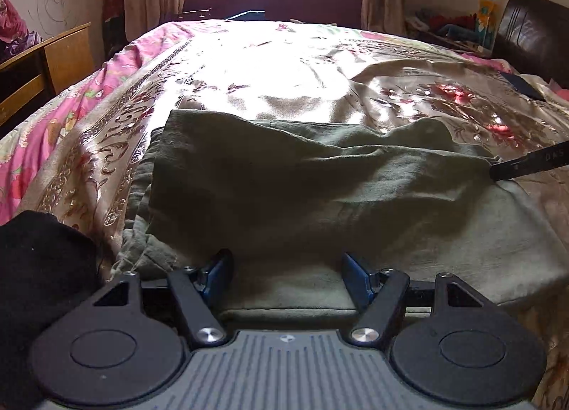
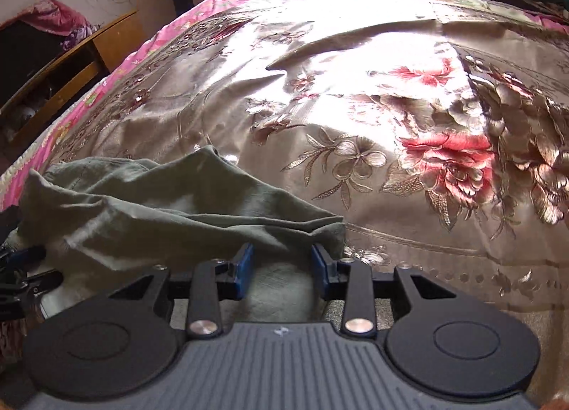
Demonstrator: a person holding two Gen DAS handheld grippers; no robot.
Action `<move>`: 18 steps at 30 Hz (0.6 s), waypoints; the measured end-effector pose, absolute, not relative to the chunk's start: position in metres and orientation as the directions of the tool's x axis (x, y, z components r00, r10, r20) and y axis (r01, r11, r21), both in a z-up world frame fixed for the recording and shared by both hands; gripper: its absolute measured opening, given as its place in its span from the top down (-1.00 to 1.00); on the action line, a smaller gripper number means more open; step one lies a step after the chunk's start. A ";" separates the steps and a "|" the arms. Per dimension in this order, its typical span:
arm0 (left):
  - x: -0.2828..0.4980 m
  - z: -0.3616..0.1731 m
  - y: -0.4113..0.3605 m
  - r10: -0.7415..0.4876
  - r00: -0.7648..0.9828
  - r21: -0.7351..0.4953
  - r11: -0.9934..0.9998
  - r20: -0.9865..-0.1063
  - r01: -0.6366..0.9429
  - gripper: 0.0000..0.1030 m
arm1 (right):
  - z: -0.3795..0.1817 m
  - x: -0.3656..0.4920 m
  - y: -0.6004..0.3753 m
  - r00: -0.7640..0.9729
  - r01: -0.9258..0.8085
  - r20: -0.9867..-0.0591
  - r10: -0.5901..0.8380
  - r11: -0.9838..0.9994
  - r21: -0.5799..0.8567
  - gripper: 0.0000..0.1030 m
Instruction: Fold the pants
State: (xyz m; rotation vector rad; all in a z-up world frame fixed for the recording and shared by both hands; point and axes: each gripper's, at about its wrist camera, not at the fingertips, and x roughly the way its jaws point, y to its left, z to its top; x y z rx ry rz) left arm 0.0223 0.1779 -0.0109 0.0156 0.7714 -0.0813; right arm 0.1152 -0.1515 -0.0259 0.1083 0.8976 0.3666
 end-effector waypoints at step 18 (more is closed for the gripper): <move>0.035 -0.004 0.153 0.012 0.685 0.089 0.993 -0.728 0.077 -0.58 | -0.081 0.106 -0.237 0.348 -0.100 -0.503 0.791 0.564 0.819 0.40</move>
